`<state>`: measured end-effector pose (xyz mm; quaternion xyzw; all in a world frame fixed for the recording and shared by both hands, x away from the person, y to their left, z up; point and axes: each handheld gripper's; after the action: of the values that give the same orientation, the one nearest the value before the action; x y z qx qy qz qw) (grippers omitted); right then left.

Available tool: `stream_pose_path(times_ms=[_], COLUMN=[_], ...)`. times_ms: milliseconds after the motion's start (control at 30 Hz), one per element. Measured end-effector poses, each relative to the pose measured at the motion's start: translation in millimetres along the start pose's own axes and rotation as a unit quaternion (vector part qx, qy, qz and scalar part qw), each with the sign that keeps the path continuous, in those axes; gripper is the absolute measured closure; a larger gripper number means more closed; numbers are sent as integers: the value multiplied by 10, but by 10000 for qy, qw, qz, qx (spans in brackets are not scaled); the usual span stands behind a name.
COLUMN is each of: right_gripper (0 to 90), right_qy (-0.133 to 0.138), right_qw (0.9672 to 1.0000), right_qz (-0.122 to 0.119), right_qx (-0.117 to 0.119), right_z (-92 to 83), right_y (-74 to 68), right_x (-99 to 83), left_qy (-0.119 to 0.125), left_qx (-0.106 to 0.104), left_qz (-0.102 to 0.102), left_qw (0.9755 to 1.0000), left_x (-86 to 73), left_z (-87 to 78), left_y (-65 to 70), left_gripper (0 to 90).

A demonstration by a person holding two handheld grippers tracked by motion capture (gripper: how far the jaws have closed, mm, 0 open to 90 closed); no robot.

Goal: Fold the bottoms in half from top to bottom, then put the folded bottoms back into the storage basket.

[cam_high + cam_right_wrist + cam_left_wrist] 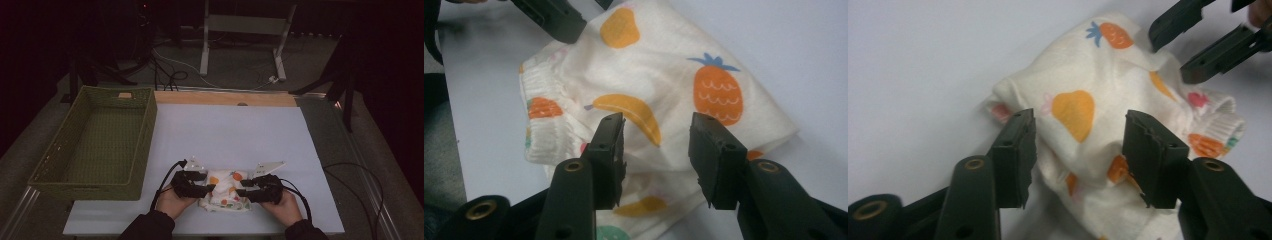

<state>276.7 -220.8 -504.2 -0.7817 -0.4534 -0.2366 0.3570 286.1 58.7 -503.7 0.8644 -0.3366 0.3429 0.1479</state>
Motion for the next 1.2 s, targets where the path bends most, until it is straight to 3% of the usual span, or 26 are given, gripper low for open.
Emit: stream_pose_path(times_ms=[400, 633, 900, 1167, 1200], right_gripper=[657, 739, 838, 849, 847], right_qy=[28, 33, -30, -149, -170], right_qw=[10000, 9999, 9996, 9984, 9983], right_qz=[23, 58, 94, 1, 16], right_qx=[-23, 82, 248, 537, 554], right_z=[-66, -31, 81, 277, 288], right_y=[22, 18, 48, -23, -29], right_x=[-17, 22, 94, 187, 180], left_qy=[-48, -23, -158, -351, -467], left_qx=[119, 108, 57, -40, -152], left_qz=[-321, -474, -673, -1079, -1270], left_qw=[9994, 9988, 9976, 9935, 9907], left_x=[-14, -35, -43, -83, -92], left_z=[0, 0, 39, 61, 77], left_y=[-100, -135, -202, -245, -239], left_gripper=[345, 333, 333, 329, 329])
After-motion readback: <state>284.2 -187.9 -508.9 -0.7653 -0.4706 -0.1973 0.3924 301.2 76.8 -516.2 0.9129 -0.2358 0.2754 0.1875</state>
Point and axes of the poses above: each handheld gripper's, and its own axes: z roughly forward along the jaws, x roughly out of its top, y roughly to its right, and after that the axes turned 15 degrees about x, right-handed
